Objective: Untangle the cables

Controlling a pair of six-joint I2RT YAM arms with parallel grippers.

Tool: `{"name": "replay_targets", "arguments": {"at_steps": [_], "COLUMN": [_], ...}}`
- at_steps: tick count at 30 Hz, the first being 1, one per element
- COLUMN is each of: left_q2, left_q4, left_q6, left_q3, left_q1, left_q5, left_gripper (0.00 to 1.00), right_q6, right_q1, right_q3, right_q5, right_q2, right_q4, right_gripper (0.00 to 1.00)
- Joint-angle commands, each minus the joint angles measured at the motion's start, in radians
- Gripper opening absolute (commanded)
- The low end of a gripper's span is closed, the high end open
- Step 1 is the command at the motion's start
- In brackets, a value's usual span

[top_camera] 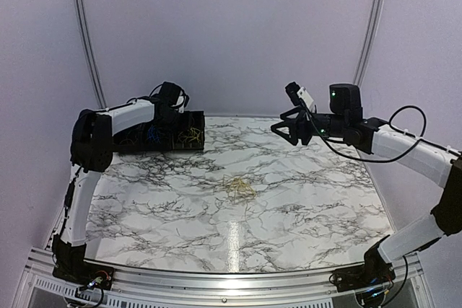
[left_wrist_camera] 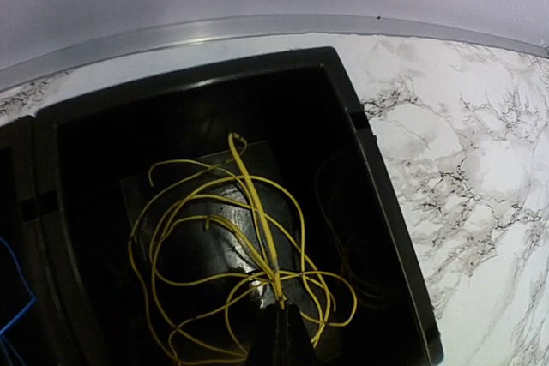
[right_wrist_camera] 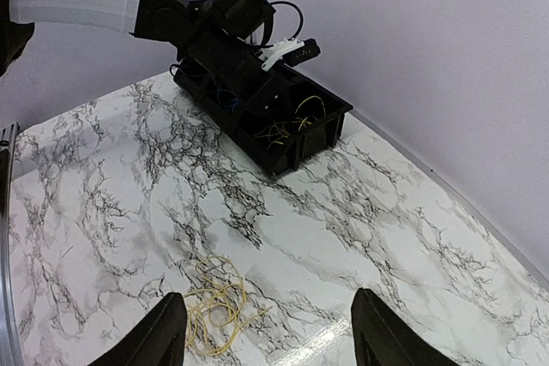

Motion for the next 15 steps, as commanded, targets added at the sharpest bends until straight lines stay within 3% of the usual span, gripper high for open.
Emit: {"name": "replay_targets", "arguments": {"at_steps": [1,4,7,11,15], "left_q2": [0.055,0.035,-0.021,-0.129,-0.268], "left_q4": [0.052,0.054,0.052,0.033,-0.006], "left_q6": [-0.051,-0.064,-0.058,-0.057,-0.050], "left_q3": [0.030,-0.004,-0.038,-0.093,-0.177], "left_q1": [-0.006,-0.010,-0.011,-0.012,-0.020], "left_q5": [0.045,0.050,0.027,-0.071,-0.159], "left_gripper": [0.00,0.00,0.08,0.32,0.48], "right_q6": [-0.002,-0.007,-0.042,-0.176,-0.268], "right_q1": [-0.008,-0.007,-0.008,-0.002,0.033], "right_q3": [-0.012,-0.023,-0.038,-0.074,-0.089], "right_q5": [0.013,0.012,0.009,-0.050,-0.079], "right_q2": [-0.029,-0.039,-0.047,-0.040,0.006], "right_q4": [-0.042,-0.034,-0.042,-0.099,-0.149], "right_gripper": [0.66,0.66,0.66,0.63,0.56]}}
